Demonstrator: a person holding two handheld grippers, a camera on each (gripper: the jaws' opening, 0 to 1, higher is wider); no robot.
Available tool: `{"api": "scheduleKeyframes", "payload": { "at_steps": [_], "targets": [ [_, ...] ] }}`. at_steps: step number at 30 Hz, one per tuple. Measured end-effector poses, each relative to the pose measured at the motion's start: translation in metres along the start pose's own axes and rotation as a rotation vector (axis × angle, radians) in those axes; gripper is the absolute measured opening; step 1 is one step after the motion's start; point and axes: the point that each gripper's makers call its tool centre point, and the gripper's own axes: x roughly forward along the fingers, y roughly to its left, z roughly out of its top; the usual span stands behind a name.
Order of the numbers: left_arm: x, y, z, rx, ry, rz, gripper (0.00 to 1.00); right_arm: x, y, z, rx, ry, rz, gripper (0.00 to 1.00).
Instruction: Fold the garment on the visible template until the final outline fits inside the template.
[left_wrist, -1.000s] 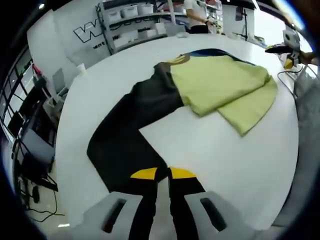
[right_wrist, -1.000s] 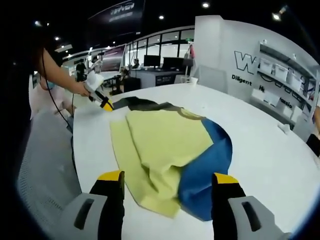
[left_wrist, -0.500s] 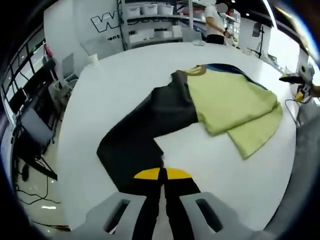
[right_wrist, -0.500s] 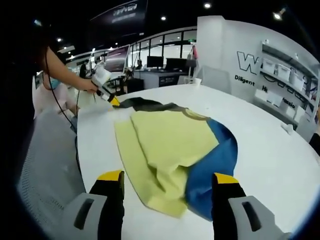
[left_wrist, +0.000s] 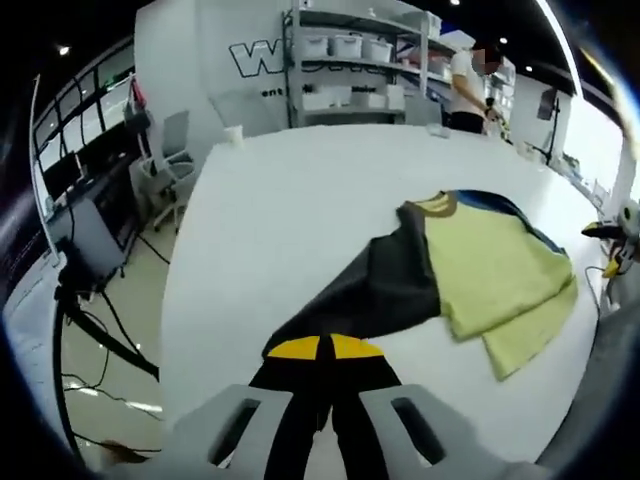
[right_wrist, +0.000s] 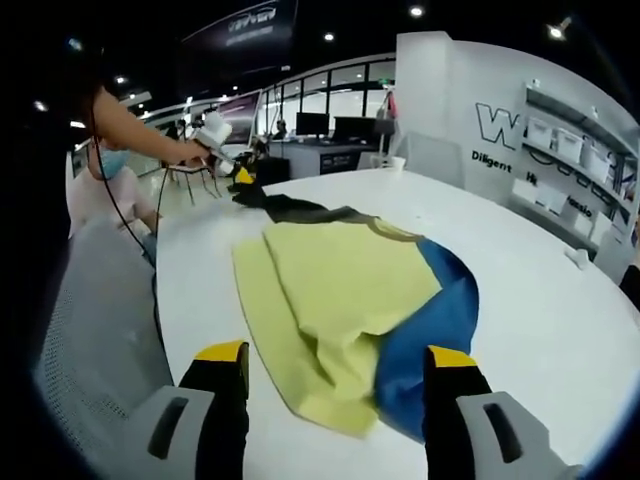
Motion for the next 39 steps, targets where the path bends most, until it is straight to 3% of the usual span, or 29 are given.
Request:
{"api": "scheduleKeyframes", "payload": {
  "at_steps": [7, 15, 25, 39],
  "targets": [
    [0.003, 0.025, 0.012, -0.004, -0.017, 0.038, 0.05, 0.001, -0.001, 0.0, 0.003, -0.002, -0.002, 0.68],
    [0.006, 0.038, 0.021, 0.014, -0.029, 0.079, 0.05, 0.001, -0.003, 0.0, 0.0, 0.004, -0.003, 0.68],
    [0.014, 0.056, 0.019, 0.026, -0.009, 0.117, 0.05, 0.001, -0.004, -0.002, -0.003, 0.013, -0.005, 0.68],
    [0.015, 0.094, 0.022, 0.088, 0.001, 0.248, 0.05, 0.001, -0.006, -0.004, 0.002, 0.027, -0.01, 0.68]
  ]
}}
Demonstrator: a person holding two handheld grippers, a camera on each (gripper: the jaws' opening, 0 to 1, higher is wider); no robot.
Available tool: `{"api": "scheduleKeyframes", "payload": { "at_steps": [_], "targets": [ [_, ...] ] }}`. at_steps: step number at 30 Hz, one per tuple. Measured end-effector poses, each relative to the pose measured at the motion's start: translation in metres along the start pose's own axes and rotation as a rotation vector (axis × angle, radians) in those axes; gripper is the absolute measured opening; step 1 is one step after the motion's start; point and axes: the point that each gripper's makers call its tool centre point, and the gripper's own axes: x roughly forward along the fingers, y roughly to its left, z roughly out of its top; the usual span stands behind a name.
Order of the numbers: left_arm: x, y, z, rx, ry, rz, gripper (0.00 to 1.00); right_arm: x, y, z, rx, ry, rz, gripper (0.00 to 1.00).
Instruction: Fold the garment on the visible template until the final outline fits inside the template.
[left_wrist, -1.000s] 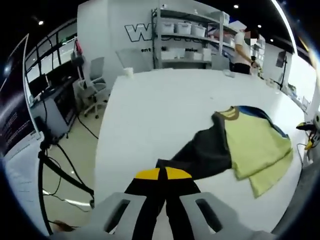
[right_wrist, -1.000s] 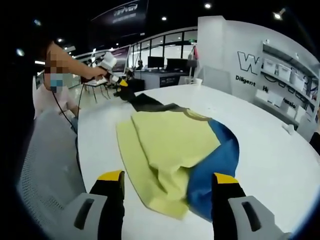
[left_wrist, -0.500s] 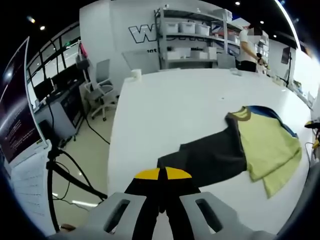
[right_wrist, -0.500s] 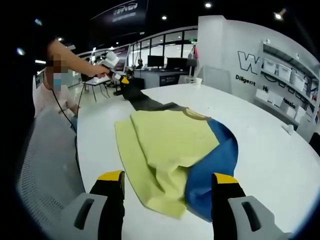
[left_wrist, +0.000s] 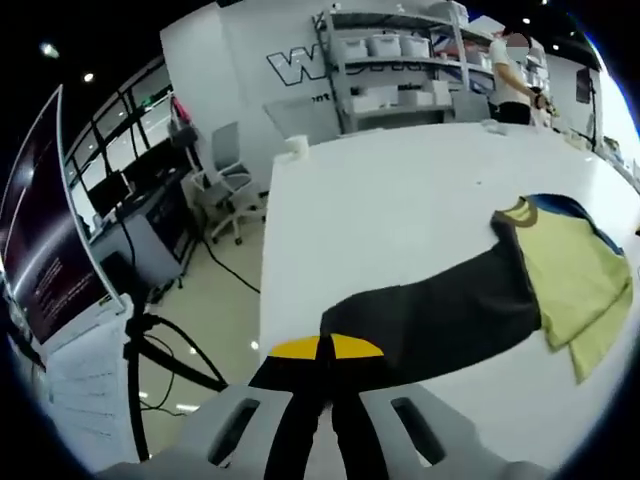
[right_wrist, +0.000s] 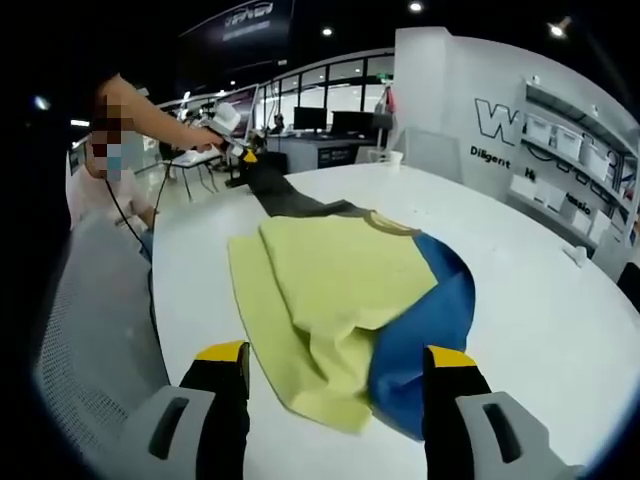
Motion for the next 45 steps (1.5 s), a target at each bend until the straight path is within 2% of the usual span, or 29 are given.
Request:
{"api": "scheduleKeyframes", "payload": {
  "at_steps": [7, 12, 17, 19, 24, 26, 33, 45],
  "targets": [
    [0.008, 0.002, -0.007, 0.028, 0.026, 0.013, 0.05, 0.001, 0.001, 0.0, -0.004, 0.007, 0.001, 0.68],
    [0.016, 0.014, -0.011, 0.058, 0.034, 0.045, 0.05, 0.001, 0.001, 0.0, -0.004, 0.013, 0.001, 0.68],
    [0.023, 0.016, -0.015, 0.101, 0.044, 0.036, 0.06, 0.0, 0.0, -0.001, 0.001, 0.016, -0.004, 0.68],
    [0.025, 0.017, -0.015, 0.125, 0.039, 0.04, 0.09, 0.0, -0.001, -0.002, 0.003, 0.017, -0.005, 0.68],
    [0.028, 0.019, -0.019, 0.126, 0.041, 0.042, 0.21, 0.001, 0.001, -0.001, 0.004, 0.015, -0.003, 0.68],
    [0.028, 0.019, -0.019, 0.126, 0.04, 0.046, 0.24, 0.002, 0.001, 0.0, 0.001, 0.014, 0.0, 0.68],
    [0.024, 0.006, -0.011, 0.134, 0.015, 0.017, 0.23, 0.002, 0.001, 0.0, 0.001, 0.011, 0.002, 0.68],
    [-0.003, -0.039, 0.002, 0.132, -0.039, -0.059, 0.25, 0.002, -0.002, 0.0, 0.008, 0.003, -0.01, 0.68]
  ]
}}
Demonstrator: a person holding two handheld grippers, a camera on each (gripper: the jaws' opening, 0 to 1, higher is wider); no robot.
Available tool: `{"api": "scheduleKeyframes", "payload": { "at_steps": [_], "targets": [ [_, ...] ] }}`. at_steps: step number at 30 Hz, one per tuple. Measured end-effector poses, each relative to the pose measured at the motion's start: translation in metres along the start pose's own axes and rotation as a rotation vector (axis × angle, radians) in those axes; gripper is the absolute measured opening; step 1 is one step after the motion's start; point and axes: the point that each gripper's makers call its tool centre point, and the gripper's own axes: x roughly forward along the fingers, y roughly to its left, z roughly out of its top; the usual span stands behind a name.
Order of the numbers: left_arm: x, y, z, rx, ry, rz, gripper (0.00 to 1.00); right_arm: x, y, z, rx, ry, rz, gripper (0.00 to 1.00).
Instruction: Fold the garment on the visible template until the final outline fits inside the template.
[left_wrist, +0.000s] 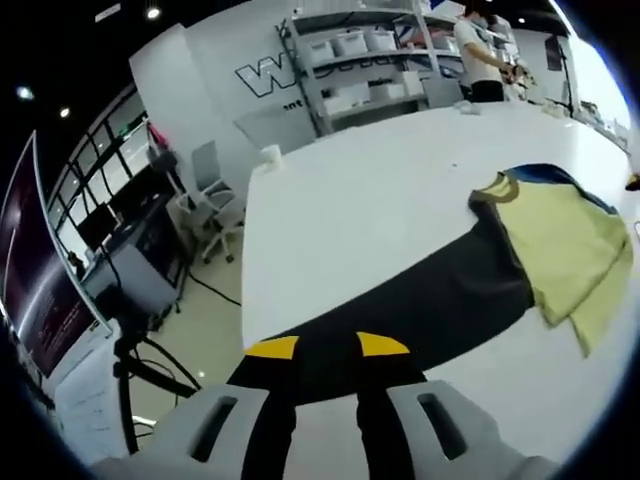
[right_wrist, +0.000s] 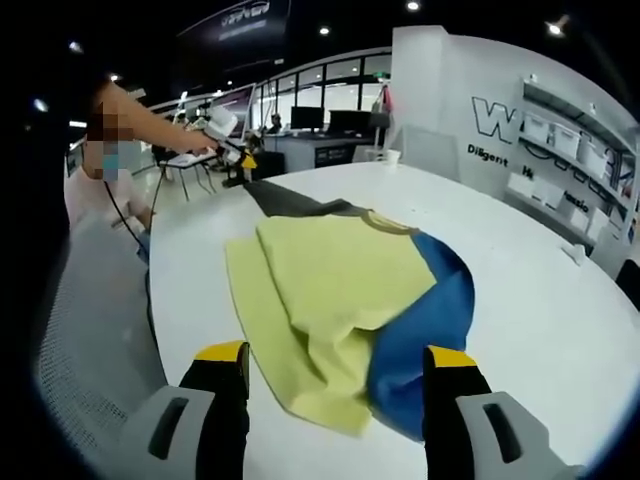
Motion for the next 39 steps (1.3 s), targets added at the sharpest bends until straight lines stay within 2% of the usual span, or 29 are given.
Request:
{"api": "scheduleKeyframes", "payload": {
  "at_steps": [9, 11, 17, 26, 28, 33, 39],
  "targets": [
    [-0.011, -0.036, -0.004, 0.002, -0.008, -0.056, 0.28, 0.0, -0.003, -0.001, 0.006, -0.005, -0.007, 0.68],
    [-0.015, -0.049, -0.005, 0.002, -0.012, -0.081, 0.29, -0.001, -0.005, -0.001, 0.013, -0.006, -0.01, 0.68],
    [-0.023, -0.082, -0.007, 0.071, -0.032, -0.145, 0.34, -0.003, -0.012, -0.004, 0.023, -0.004, -0.023, 0.67],
    [-0.03, -0.114, -0.012, 0.07, -0.042, -0.207, 0.41, -0.004, -0.015, -0.008, 0.029, 0.002, -0.03, 0.67],
    [-0.033, -0.126, -0.009, 0.072, -0.066, -0.25, 0.44, -0.003, -0.015, -0.008, 0.03, 0.0, -0.029, 0.67],
    [-0.04, -0.155, -0.011, 0.063, -0.073, -0.329, 0.51, -0.002, -0.015, -0.01, 0.032, 0.001, -0.029, 0.67],
    [-0.049, -0.184, -0.017, 0.054, -0.084, -0.4, 0.52, -0.002, -0.016, -0.011, 0.032, 0.002, -0.028, 0.67]
  ]
}}
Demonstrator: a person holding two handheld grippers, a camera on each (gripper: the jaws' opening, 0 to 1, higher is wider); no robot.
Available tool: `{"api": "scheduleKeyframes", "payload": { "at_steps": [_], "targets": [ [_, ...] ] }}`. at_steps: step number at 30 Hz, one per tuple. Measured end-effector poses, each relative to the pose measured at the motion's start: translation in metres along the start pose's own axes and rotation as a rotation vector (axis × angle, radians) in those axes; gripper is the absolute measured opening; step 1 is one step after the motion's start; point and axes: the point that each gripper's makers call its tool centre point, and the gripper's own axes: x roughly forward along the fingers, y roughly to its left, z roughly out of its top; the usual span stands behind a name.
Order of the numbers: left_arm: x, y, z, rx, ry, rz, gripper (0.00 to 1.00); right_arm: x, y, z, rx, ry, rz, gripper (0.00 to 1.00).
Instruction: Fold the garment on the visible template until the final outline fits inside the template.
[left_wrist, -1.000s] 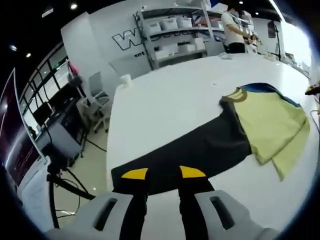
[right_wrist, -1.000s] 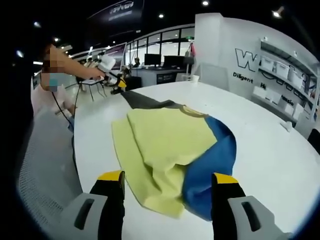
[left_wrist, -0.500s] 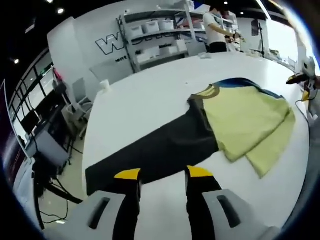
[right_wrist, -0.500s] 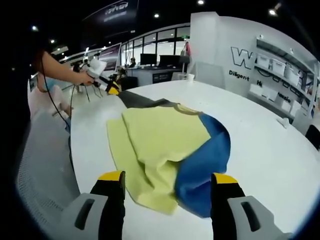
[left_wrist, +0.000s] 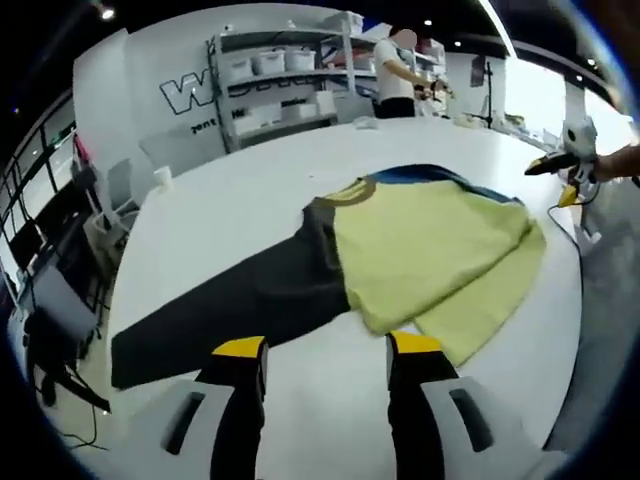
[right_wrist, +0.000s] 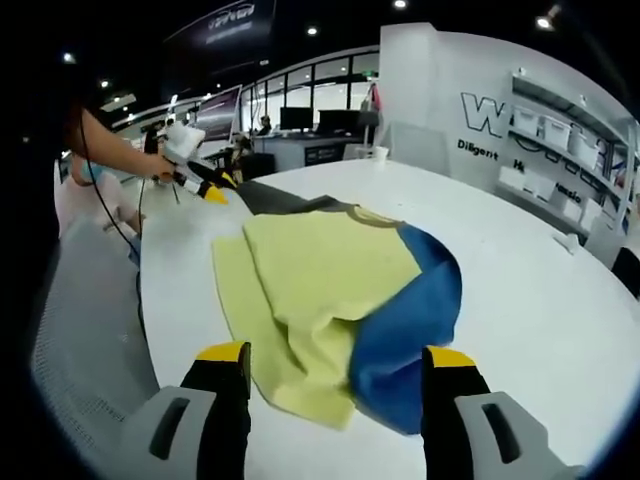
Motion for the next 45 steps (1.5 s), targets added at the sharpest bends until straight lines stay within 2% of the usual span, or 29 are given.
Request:
{"api": "scheduleKeyframes", "payload": {
  "at_steps": [9, 14, 27, 35, 45],
  "targets": [
    [0.002, -0.041, -0.013, 0.002, 0.021, -0.093, 0.46, 0.001, 0.001, 0.0, -0.001, -0.001, 0.006, 0.67],
    [0.003, -0.053, -0.016, -0.013, 0.026, -0.12, 0.41, 0.002, 0.002, 0.0, -0.004, -0.002, 0.008, 0.67],
    [0.009, -0.09, -0.035, -0.023, 0.098, -0.219, 0.19, 0.001, 0.002, 0.0, -0.014, 0.002, 0.01, 0.67],
    [0.013, -0.097, -0.037, -0.013, 0.109, -0.231, 0.16, 0.0, 0.001, -0.001, -0.014, 0.002, 0.006, 0.67],
    [0.019, -0.093, -0.043, -0.003, 0.128, -0.211, 0.11, -0.001, 0.003, -0.002, -0.016, 0.006, 0.008, 0.67]
  ]
}}
